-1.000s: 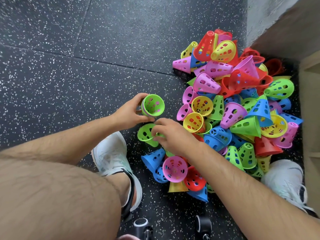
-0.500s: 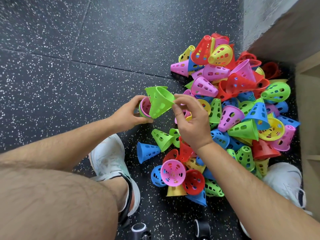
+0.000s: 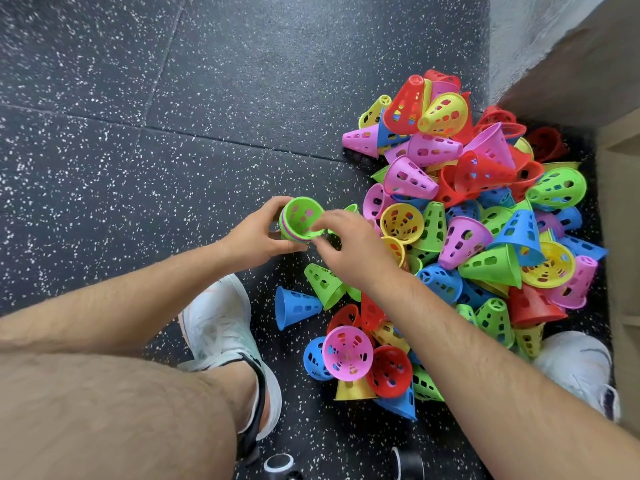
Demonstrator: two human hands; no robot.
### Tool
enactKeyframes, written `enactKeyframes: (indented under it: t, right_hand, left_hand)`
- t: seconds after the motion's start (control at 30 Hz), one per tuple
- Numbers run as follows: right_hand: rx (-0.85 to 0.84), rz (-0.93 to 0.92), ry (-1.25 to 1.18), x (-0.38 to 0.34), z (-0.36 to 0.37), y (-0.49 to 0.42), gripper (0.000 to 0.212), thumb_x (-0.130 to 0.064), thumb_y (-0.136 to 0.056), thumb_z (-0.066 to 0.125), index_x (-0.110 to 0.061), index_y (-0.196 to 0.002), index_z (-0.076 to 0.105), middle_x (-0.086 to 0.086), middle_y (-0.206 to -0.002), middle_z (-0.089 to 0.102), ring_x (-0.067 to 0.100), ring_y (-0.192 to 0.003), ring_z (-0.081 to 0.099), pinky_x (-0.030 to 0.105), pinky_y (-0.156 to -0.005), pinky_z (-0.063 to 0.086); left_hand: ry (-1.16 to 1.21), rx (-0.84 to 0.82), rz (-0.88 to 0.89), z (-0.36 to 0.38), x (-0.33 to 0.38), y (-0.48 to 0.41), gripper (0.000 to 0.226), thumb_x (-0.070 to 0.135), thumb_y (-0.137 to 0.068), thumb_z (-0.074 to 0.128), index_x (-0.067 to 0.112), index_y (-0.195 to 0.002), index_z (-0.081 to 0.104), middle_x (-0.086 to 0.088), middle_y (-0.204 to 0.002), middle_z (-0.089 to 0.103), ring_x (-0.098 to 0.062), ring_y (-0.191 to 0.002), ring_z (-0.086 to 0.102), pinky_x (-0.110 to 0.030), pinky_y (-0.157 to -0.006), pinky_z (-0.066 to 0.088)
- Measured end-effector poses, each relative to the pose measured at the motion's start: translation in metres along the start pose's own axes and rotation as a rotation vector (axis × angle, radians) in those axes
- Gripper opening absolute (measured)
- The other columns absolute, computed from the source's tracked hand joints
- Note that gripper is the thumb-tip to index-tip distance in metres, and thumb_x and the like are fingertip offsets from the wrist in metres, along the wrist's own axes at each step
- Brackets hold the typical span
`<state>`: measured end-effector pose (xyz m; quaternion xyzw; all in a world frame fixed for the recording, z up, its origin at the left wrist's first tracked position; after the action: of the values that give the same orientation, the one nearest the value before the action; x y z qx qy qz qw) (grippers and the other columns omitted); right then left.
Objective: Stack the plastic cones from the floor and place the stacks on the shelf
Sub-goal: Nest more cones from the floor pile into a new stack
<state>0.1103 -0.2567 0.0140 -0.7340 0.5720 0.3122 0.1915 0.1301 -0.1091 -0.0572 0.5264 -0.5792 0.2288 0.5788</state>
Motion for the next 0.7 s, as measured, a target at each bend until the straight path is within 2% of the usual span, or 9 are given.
enactKeyframes:
  t: [0.07, 0.1, 0.17, 0.23, 0.3, 0.37, 0.47, 0.6, 0.7]
  right_hand:
    - [-0.023, 0.058, -0.01, 0.003, -0.001, 0.002, 0.028, -0.019, -0.093, 0.063, -0.018, -0.12, 0.066, -0.003, -0.12, 0.066, 0.014, -0.115, 0.054, 0.022, -0.101, 0.037]
    - [0.006, 0.092, -0.003, 0.007, -0.007, 0.002, 0.031, -0.02, -0.094, 0.061, -0.018, -0.124, 0.063, -0.003, -0.121, 0.065, 0.014, -0.116, 0.053, 0.021, -0.099, 0.036]
    - [0.071, 0.154, 0.069, 0.019, -0.018, -0.001, 0.035, -0.021, -0.094, 0.06, -0.015, -0.129, 0.06, 0.001, -0.123, 0.063, 0.019, -0.12, 0.051, 0.028, -0.104, 0.038]
    - [0.065, 0.225, 0.21, 0.035, -0.023, -0.006, 0.042, -0.028, -0.093, 0.063, -0.013, -0.133, 0.057, 0.005, -0.125, 0.06, 0.025, -0.122, 0.047, 0.037, -0.107, 0.038]
    - [-0.029, 0.276, 0.356, 0.046, -0.019, -0.009, 0.055, -0.04, -0.089, 0.068, -0.017, -0.137, 0.053, 0.006, -0.129, 0.056, 0.028, -0.124, 0.043, 0.04, -0.107, 0.038]
    - [-0.134, 0.245, 0.431, 0.047, -0.01, -0.011, 0.062, -0.044, -0.087, 0.071, -0.025, -0.142, 0.049, 0.005, -0.135, 0.051, 0.029, -0.127, 0.041, 0.041, -0.108, 0.036]
    - [-0.201, 0.183, 0.503, 0.043, 0.001, -0.017, 0.055, -0.036, -0.09, 0.07, -0.029, -0.141, 0.052, 0.007, -0.14, 0.047, 0.029, -0.129, 0.04, 0.042, -0.107, 0.036]
    - [-0.185, 0.186, 0.523, 0.047, 0.005, -0.023, 0.03, -0.016, -0.093, 0.065, -0.021, -0.123, 0.066, 0.007, -0.125, 0.054, 0.03, -0.12, 0.046, 0.041, -0.097, 0.043]
    - [-0.096, 0.189, 0.409, 0.048, -0.004, -0.022, 0.02, -0.018, -0.096, 0.062, -0.014, -0.114, 0.069, 0.011, -0.122, 0.055, 0.033, -0.117, 0.047, 0.043, -0.096, 0.045]
  left_hand:
    - [-0.005, -0.003, 0.002, 0.0, 0.0, -0.001, 0.073, 0.013, -0.077, 0.092, 0.029, -0.135, 0.051, 0.01, -0.133, 0.064, -0.008, -0.126, 0.061, -0.032, -0.104, 0.055]
    - [-0.004, -0.002, 0.0, 0.0, -0.001, -0.001, 0.073, 0.013, -0.076, 0.092, 0.029, -0.135, 0.051, 0.011, -0.134, 0.064, -0.007, -0.126, 0.061, -0.032, -0.105, 0.055]
    - [-0.005, 0.002, -0.009, -0.001, -0.003, -0.001, 0.075, 0.013, -0.075, 0.093, 0.032, -0.134, 0.051, 0.013, -0.134, 0.063, -0.007, -0.127, 0.06, -0.033, -0.106, 0.054]
    - [-0.004, 0.003, -0.017, -0.001, -0.005, -0.001, 0.075, 0.015, -0.075, 0.093, 0.036, -0.133, 0.05, 0.014, -0.134, 0.062, -0.007, -0.128, 0.059, -0.034, -0.107, 0.054]
    - [-0.005, 0.0, -0.02, -0.001, -0.006, -0.001, 0.075, 0.014, -0.075, 0.093, 0.036, -0.132, 0.05, 0.014, -0.135, 0.062, -0.007, -0.128, 0.059, -0.035, -0.107, 0.054]
    - [-0.003, -0.003, -0.021, 0.0, -0.005, -0.001, 0.074, 0.013, -0.076, 0.092, 0.034, -0.133, 0.05, 0.014, -0.135, 0.062, -0.006, -0.129, 0.058, -0.034, -0.108, 0.053]
    - [-0.005, -0.009, -0.027, -0.001, -0.005, -0.001, 0.075, 0.014, -0.075, 0.093, 0.034, -0.134, 0.05, 0.015, -0.134, 0.062, -0.005, -0.13, 0.058, -0.036, -0.11, 0.052]
    - [-0.021, -0.014, -0.045, -0.003, -0.009, 0.0, 0.078, 0.017, -0.075, 0.094, 0.03, -0.138, 0.05, 0.014, -0.135, 0.063, -0.005, -0.129, 0.058, -0.039, -0.11, 0.052]
    - [-0.021, -0.009, -0.043, -0.003, -0.008, 0.001, 0.08, 0.015, -0.075, 0.093, 0.027, -0.14, 0.049, 0.013, -0.135, 0.063, -0.004, -0.129, 0.058, -0.037, -0.109, 0.053]
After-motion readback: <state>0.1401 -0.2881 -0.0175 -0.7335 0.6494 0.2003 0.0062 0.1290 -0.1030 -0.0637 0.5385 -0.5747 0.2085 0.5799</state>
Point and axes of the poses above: each hand's wrist, its own y-axis away from the middle knuckle, its own z-axis out of the palm, x = y × z, the point moved 10 cm from there along -y, towards the middle knuckle
